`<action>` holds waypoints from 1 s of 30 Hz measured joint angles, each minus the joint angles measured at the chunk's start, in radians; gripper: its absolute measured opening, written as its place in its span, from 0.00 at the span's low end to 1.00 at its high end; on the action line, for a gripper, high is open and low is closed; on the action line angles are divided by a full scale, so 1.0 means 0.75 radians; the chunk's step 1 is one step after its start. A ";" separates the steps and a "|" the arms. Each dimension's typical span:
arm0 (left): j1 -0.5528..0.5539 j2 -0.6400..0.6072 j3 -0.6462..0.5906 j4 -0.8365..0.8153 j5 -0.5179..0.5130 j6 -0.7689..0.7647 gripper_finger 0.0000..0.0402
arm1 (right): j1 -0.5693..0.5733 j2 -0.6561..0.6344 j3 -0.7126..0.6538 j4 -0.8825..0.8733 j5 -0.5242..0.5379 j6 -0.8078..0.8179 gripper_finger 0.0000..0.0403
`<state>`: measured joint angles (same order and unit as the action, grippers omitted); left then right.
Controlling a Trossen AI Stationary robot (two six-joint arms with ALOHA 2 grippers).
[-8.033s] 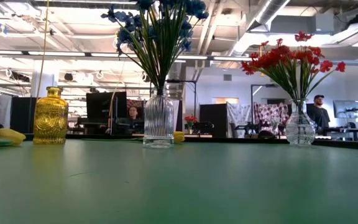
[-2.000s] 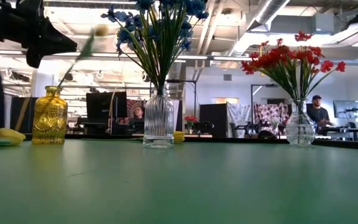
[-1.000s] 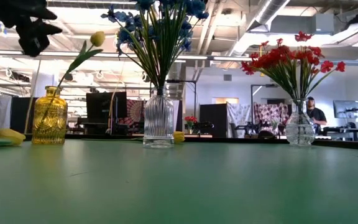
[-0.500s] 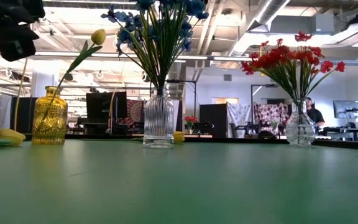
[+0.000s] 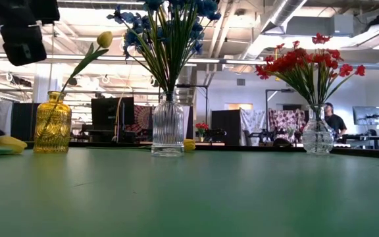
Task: Sort flowers into vase by color
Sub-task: Put the bottom yellow tulip into the yellow vase
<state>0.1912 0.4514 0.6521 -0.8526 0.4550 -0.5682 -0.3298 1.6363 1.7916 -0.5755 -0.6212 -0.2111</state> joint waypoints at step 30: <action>-1.081 0.731 -0.001 -0.014 -0.414 -1.333 0.29 | 0.003 0.000 0.000 -0.002 -0.004 -0.025 0.68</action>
<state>-0.6195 0.9995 0.6514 -0.8628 0.1443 -1.5681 -0.3275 1.6363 1.7916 -0.5768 -0.6243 -0.2296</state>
